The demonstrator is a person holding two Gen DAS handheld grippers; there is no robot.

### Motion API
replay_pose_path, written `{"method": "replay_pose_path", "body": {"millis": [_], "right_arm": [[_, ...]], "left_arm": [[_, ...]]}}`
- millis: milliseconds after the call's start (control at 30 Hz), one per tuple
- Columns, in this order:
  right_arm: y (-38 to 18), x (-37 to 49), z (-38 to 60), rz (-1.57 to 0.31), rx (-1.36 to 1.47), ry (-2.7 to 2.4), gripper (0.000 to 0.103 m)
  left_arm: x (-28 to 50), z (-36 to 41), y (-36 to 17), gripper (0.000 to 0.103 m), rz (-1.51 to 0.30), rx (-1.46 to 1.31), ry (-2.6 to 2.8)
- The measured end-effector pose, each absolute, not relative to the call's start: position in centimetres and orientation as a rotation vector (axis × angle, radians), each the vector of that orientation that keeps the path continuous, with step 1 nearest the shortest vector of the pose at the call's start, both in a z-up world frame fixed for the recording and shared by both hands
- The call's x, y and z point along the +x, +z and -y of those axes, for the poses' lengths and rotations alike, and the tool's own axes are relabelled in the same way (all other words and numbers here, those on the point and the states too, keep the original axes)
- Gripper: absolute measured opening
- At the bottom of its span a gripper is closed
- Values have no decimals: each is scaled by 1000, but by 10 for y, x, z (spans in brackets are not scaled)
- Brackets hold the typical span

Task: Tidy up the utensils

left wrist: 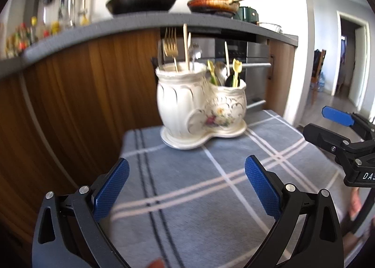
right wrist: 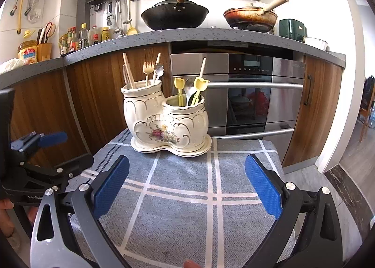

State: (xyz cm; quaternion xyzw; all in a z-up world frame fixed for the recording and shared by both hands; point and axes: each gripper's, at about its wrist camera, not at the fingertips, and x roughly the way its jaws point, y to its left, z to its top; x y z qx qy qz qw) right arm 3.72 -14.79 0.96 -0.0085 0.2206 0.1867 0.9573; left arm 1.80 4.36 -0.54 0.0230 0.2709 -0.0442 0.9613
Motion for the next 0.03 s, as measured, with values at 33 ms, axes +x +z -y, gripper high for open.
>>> {"method": "replay_pose_path", "body": {"millis": [33], "right_arm": [[10,39,149,-453,-10,375,97]], "left_arm": [[26,-46,-10,98,-586,21,-99]]}}
